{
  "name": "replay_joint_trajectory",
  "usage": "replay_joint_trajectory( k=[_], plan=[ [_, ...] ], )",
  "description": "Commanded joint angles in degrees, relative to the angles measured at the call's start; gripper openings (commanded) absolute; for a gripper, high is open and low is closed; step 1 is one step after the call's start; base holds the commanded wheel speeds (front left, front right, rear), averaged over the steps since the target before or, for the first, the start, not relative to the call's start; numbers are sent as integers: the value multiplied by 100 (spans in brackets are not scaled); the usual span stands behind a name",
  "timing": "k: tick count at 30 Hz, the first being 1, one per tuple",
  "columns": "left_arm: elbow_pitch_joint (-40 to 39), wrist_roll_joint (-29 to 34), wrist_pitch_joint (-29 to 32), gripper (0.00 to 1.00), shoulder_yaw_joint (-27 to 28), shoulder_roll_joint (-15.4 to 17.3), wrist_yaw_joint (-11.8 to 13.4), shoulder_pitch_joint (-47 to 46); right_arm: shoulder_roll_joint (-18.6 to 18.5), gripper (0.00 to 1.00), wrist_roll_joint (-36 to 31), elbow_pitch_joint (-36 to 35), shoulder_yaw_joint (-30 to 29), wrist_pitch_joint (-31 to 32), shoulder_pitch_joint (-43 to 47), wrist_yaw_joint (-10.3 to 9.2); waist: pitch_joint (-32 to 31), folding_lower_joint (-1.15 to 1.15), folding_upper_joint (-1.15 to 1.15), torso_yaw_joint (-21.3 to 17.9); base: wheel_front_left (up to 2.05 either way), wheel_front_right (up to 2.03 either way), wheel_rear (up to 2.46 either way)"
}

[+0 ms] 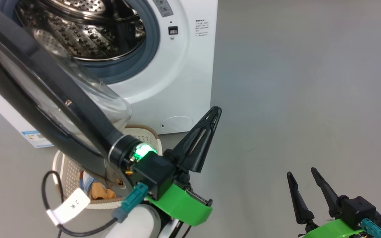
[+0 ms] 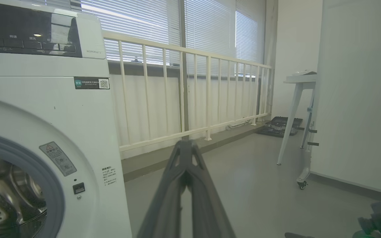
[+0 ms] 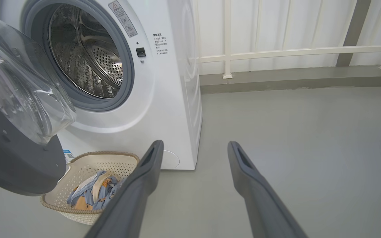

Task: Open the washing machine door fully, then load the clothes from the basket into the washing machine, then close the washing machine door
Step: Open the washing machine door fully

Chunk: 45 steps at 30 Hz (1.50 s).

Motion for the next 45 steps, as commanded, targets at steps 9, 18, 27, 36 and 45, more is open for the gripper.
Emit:
replay_joint_trajectory(
  k=[9, 18, 27, 36, 45],
  plan=[
    [158, -235, 14, 0, -51, 50, 296, 258, -36, 100, -21, -77, 82, -69, -241, 9, 159, 0, 0, 358, 0, 0, 0],
    [279, -300, -48, 0, -107, 72, 281, 350, -57, 100, -13, -41, 104, -69, -303, 9, 181, 0, 0, 473, 0, 0, 0],
    [699, -449, -100, 0, -33, 105, 313, 418, -79, 100, 31, -40, 106, -69, -332, 9, 251, 0, 0, 468, 0, 0, 0],
    [1248, -672, -239, 0, 232, 124, 380, 378, -100, 100, 41, -6, 89, -69, -325, 9, 262, 0, 0, 489, 0, 0, 0],
    [1608, -862, -317, 0, 221, 102, 371, 369, -130, 100, 29, 20, 112, -69, -311, 9, 223, 0, 0, 620, 0, 0, 0]
  ],
)
